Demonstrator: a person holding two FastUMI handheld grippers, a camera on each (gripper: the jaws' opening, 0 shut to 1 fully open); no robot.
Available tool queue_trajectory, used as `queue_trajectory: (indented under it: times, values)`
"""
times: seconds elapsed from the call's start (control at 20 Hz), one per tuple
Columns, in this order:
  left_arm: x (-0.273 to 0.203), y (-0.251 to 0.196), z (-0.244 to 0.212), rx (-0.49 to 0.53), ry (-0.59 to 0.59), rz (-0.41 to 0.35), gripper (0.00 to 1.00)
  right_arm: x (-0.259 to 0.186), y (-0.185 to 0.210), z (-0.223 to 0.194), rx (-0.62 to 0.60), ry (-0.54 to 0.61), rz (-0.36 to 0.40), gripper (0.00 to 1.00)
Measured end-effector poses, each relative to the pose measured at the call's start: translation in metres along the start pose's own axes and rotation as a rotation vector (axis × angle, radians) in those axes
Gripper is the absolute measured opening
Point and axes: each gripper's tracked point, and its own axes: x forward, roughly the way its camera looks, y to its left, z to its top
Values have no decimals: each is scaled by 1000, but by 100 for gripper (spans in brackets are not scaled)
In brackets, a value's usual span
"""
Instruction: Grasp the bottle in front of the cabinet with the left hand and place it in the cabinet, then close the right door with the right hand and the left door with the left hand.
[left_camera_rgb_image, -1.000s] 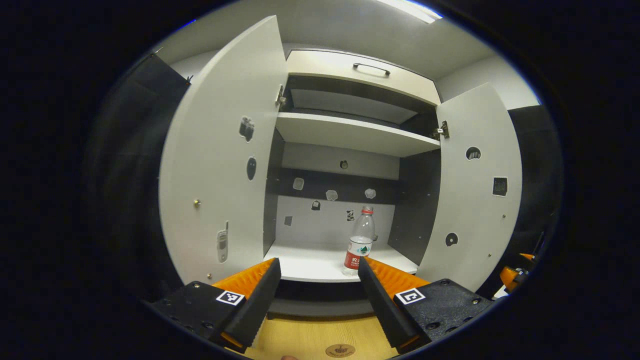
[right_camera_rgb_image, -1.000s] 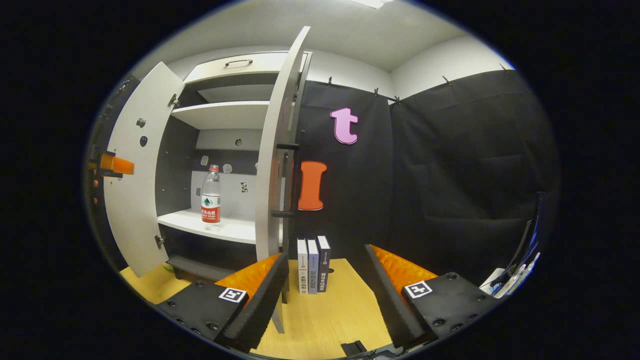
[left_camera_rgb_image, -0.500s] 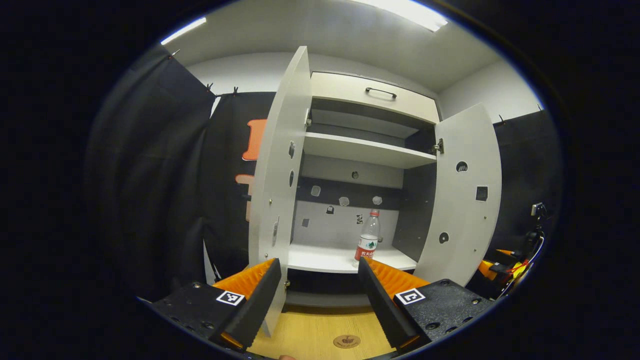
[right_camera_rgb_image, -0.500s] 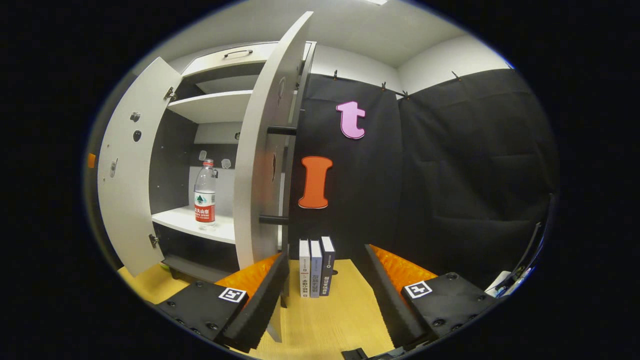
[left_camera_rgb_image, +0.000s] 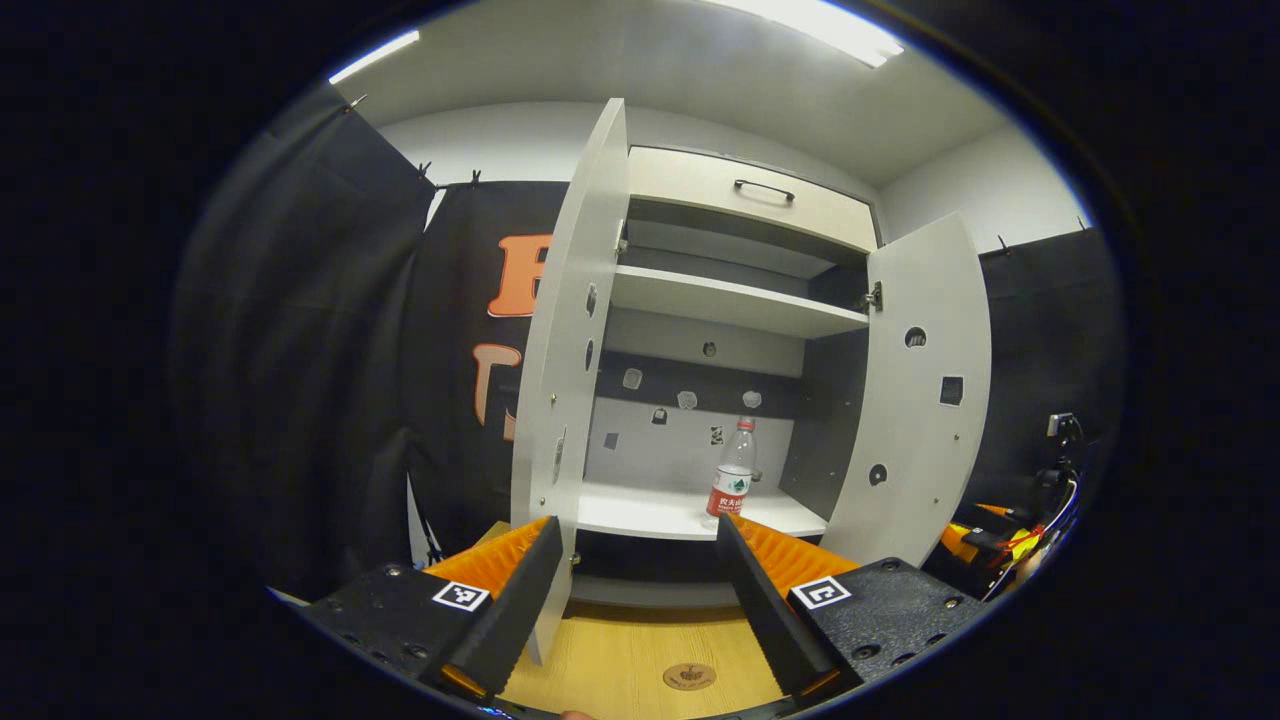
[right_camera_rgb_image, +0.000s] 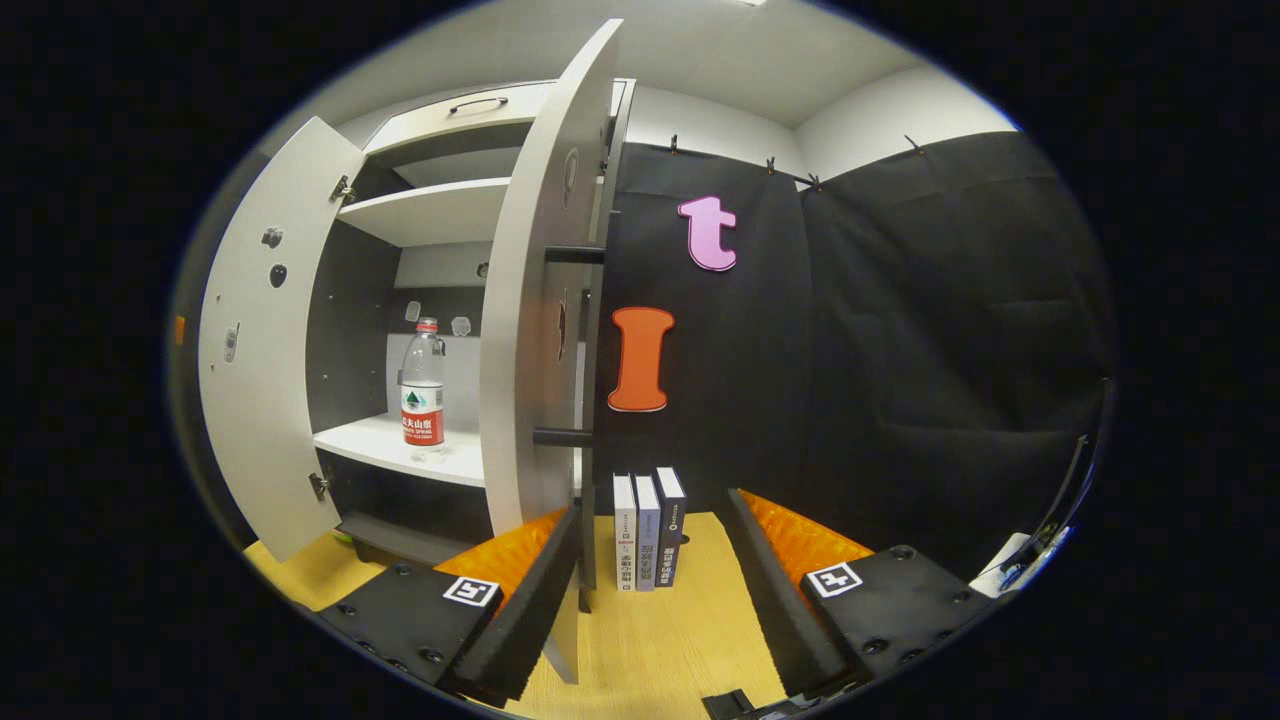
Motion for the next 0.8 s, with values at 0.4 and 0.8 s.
queue_trajectory:
  times: [0.4,0.8]
  values:
    - [-12,12,11,14,-31,27,95,0,58,4,-15,-8,113,95]
    - [-17,32,4,5,-27,75,95,18,115,12,-62,-61,213,95]
